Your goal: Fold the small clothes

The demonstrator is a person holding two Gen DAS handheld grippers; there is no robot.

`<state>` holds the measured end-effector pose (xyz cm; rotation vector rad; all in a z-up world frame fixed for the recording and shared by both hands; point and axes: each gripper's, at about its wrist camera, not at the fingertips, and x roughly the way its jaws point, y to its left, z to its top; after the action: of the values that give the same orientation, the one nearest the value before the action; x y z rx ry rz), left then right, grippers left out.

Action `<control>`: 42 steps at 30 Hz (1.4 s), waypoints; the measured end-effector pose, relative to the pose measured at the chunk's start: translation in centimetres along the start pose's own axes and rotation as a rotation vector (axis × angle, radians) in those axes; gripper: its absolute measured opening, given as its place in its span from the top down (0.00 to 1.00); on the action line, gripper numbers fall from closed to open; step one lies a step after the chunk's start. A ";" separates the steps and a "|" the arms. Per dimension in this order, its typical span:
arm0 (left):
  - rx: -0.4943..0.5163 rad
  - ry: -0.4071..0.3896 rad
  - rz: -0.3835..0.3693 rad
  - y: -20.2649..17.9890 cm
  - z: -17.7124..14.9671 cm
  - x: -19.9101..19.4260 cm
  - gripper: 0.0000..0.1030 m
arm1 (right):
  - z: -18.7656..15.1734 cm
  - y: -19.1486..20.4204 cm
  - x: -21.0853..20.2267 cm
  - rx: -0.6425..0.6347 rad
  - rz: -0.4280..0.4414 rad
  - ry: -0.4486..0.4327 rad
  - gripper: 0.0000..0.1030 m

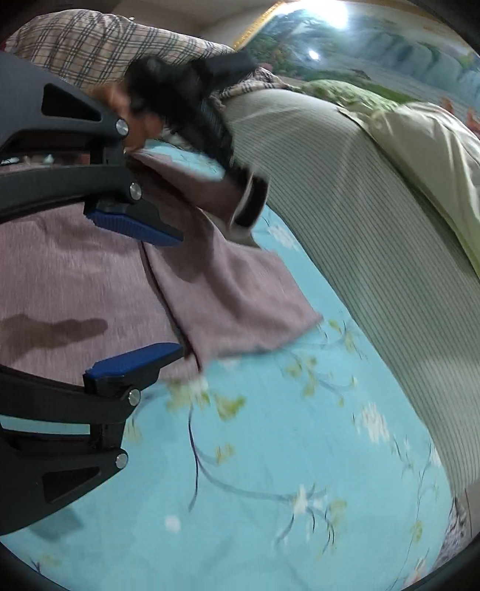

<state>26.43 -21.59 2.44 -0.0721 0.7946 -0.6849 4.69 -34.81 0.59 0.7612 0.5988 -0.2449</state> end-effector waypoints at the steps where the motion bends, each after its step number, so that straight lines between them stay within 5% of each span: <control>1: 0.014 0.031 0.009 -0.3 -0.6 1.7 0.96 | 0.1 -0.4 -0.2 0.006 -0.007 -0.003 0.46; 3: 0.042 0.093 0.030 -0.8 -1.9 4.4 0.95 | 0.2 -0.9 -0.2 0.016 -0.009 -0.003 0.46; 5: 0.058 0.149 0.038 -0.4 -3.0 6.1 0.80 | 0.2 -0.9 0.0 0.022 -0.005 0.004 0.46; 7: 0.057 0.197 0.024 0.1 -4.0 6.4 0.50 | 0.2 -1.2 0.4 0.027 0.006 0.017 0.46; 10: 0.065 0.188 0.007 0.6 -5.1 4.1 0.35 | 0.3 -1.0 1.5 0.021 0.029 0.046 0.46; 15: 0.033 0.134 0.052 4.7 -8.3 -3.0 0.26 | 0.8 1.3 4.3 -0.023 0.051 0.101 0.46; 18: -0.036 0.106 0.171 9.2 -10.5 -7.1 0.26 | 1.2 2.4 6.8 -0.052 0.055 0.148 0.46; 21: -0.144 0.053 0.411 15.0 -12.4 -11.0 0.26 | 1.7 3.3 9.2 -0.063 0.051 0.190 0.46; 23: -0.226 0.045 0.489 18.3 -13.1 -12.4 0.26 | 1.8 3.7 10.7 -0.051 0.067 0.213 0.46; 26: -0.317 0.075 0.516 22.5 -13.5 -12.9 0.27 | 1.6 4.6 13.2 -0.032 0.097 0.254 0.46; 31: -0.340 0.065 0.491 24.5 -12.4 -11.7 0.27 | 2.0 5.7 16.3 -0.058 0.026 0.237 0.46; 33: -0.331 0.062 0.494 25.0 -12.0 -11.1 0.27 | 2.7 6.1 17.1 -0.069 0.003 0.213 0.71; 34: -0.327 0.063 0.495 25.3 -11.5 -10.7 0.28 | 3.1 6.5 17.3 -0.083 0.002 0.207 0.93; 35: -0.326 0.062 0.495 25.6 -11.1 -10.5 0.30 | 3.5 7.0 17.3 -0.092 0.006 0.204 0.93; 37: -0.314 0.058 0.521 25.8 -10.6 -10.2 0.44 | 4.7 8.4 15.8 -0.113 0.049 0.140 0.93; 42: -0.328 0.016 0.541 26.0 -11.4 -11.9 0.52 | 7.1 8.7 8.0 -0.119 0.158 -0.130 0.93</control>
<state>26.72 7.98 -6.12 -0.1421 0.8879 -0.0406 17.79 -33.67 4.90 0.6679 0.4240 -0.1110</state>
